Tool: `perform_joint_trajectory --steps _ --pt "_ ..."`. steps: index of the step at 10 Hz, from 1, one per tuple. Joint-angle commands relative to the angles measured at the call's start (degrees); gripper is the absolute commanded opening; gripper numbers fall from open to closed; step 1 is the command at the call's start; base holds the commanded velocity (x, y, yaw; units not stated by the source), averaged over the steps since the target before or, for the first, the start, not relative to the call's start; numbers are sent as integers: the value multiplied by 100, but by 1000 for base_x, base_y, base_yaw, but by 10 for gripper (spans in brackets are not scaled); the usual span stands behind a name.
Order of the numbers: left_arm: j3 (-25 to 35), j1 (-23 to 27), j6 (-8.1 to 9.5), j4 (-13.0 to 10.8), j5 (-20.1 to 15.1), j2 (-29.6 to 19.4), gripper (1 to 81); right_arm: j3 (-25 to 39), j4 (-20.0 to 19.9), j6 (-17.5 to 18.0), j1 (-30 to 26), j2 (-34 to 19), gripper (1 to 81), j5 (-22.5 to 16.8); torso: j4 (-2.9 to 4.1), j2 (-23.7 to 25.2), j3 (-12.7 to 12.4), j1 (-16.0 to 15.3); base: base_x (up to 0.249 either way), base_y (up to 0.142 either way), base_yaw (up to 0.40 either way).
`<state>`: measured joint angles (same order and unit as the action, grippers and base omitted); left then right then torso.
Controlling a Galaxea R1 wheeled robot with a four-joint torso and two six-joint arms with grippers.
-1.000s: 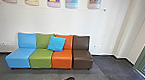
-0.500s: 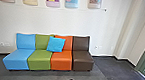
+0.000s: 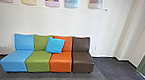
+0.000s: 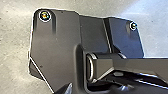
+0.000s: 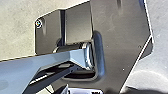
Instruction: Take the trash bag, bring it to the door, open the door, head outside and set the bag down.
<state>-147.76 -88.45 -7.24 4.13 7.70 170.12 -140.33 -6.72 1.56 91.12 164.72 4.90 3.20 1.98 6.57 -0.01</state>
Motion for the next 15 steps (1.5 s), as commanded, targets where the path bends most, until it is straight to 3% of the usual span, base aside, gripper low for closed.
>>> perform_joint_trajectory --steps 1,4,15 --pt "37 192 3 26 -305 -30 811 560 -5 29 -151 -323 811 -332 0 0 0 0 130 0 0" --pt "37 157 3 26 -305 -65 811 657 -5 29 -160 -508 811 -323 0 0 0 0 131 0 0" --pt "37 157 3 17 -305 -39 811 595 74 20 -134 -393 811 -323 0 0 0 0 137 0 0"
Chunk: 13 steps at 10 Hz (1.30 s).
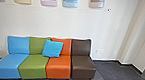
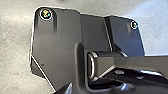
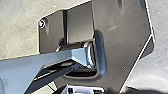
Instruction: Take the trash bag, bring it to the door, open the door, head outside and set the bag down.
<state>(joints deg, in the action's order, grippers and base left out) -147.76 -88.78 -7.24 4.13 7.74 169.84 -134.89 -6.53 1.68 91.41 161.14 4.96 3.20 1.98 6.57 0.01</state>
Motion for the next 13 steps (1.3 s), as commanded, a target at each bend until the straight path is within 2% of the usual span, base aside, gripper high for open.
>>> perform_joint_trajectory --steps 1,4,7,9,11,13 --pt "37 190 3 17 -308 -20 811 51 56 8 -153 -35 811 -329 0 0 0 -1 137 0 0" --pt "37 181 3 17 -308 -20 811 51 56 8 -162 -35 811 -329 0 0 0 -1 114 0 0" --pt "54 190 3 -18 -317 -81 811 236 65 -1 -153 -123 811 -338 0 -2 0 -8 0 0 0" --pt "265 181 12 26 -326 -292 811 491 38 -1 -162 -281 811 -347 0 -2 0 -6 0 0 0" --pt "808 190 13 52 -343 -616 811 1226 29 8 -118 -692 811 -338 0 -2 0 -3 0 0 0" --pt "1012 190 12 158 -352 -820 811 1862 -15 16 -118 -1090 811 -338 0 -2 0 -3 0 0 0"
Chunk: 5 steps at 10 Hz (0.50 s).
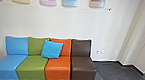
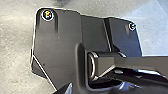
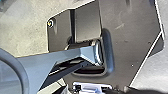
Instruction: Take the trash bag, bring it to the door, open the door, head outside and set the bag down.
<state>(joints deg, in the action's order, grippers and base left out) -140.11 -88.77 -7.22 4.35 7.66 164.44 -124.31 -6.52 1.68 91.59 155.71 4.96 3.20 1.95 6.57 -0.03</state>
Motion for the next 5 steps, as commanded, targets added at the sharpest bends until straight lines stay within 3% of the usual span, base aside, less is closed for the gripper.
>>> perform_joint_trajectory --steps 1,2,3,4,5 --pt "308 180 10 136 -335 -359 811 1049 -16 16 -136 -722 811 -347 0 573 0 -369 0 0 0" --pt "464 188 18 145 -317 -506 811 1328 -16 16 -135 -958 811 -347 0 575 0 -372 0 0 0" --pt "781 215 19 188 -309 -762 811 1664 -16 16 -162 -1214 811 -338 0 617 435 -393 0 0 0" --pt "1080 259 19 320 -309 -981 811 1892 -33 34 -224 -1416 811 -338 -126 708 550 -448 0 0 0" --pt "1310 311 19 400 -317 -1141 811 2034 -60 95 -320 -1558 811 -347 -144 863 640 -546 0 0 0"
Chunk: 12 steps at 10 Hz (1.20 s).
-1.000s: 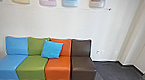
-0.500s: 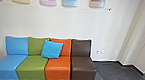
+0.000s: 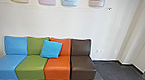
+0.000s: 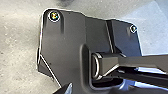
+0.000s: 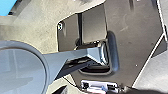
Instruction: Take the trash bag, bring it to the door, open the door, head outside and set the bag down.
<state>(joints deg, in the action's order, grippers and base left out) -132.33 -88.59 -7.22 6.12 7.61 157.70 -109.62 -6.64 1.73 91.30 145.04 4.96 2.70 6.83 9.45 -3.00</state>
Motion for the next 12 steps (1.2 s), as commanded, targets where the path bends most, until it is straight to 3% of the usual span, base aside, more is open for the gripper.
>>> perform_joint_trajectory --steps 1,4,5,8,12 --pt "830 337 19 328 -312 -721 811 792 -134 126 -370 -805 811 -347 0 568 530 -367 0 0 0" --pt "814 425 19 625 -312 -792 811 1223 -337 134 -581 -1526 811 -329 -37 1154 1045 -741 0 0 0" --pt "805 486 19 680 -321 -836 811 1382 -417 126 -721 -1791 811 -329 -37 1353 728 -870 0 0 0" --pt "822 768 19 767 -365 -906 811 1813 -469 126 -1029 -2258 811 -364 -37 1878 914 -1200 0 0 0" --pt "823 1190 71 926 -726 -906 811 2033 -478 143 -1240 -2530 811 -417 -37 2719 927 -1729 0 0 0"
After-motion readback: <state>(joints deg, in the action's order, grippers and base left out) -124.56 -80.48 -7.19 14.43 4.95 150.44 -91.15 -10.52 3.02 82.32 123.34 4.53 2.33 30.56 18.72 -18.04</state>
